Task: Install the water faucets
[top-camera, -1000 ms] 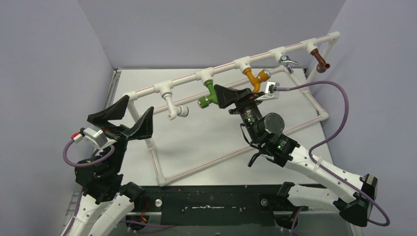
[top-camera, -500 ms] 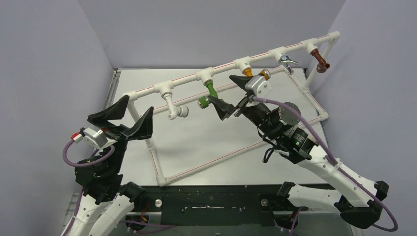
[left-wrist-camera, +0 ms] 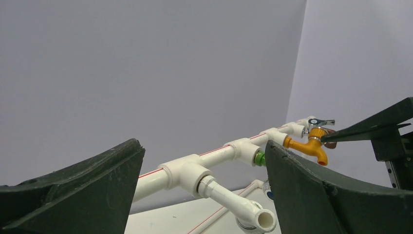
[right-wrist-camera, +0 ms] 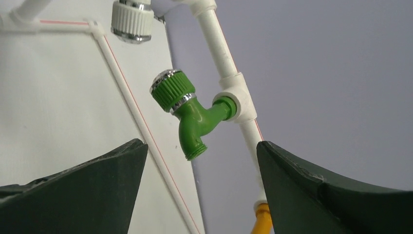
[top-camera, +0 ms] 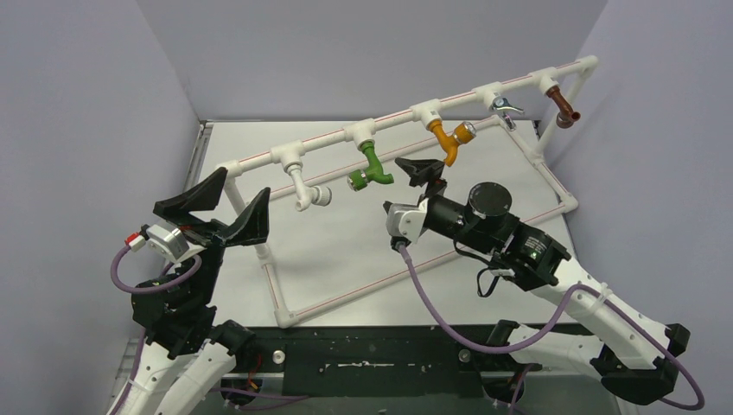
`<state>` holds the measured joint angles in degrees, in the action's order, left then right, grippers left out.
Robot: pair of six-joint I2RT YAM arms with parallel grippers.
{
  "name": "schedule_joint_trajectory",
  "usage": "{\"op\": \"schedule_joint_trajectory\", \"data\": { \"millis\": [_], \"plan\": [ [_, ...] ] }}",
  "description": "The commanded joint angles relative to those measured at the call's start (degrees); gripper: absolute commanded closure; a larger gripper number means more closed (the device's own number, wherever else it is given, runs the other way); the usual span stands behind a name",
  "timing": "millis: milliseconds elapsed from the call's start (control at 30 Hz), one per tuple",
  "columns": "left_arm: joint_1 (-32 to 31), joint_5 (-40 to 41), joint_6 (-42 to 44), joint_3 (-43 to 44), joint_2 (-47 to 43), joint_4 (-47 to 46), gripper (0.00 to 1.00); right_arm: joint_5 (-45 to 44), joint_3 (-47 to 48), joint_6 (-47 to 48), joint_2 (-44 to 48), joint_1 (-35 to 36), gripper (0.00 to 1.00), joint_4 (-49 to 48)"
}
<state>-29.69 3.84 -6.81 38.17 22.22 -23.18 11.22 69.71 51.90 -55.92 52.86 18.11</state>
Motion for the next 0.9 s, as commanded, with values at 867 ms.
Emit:
{"op": "schedule_joint_trajectory", "data": {
  "millis": [867],
  "plan": [
    [-0.6,-0.2,0.6,0.6,0.2,-1.3,0.06,-33.0,-13.8,49.0,-11.0,11.3,0.33,-36.0]
  ]
}}
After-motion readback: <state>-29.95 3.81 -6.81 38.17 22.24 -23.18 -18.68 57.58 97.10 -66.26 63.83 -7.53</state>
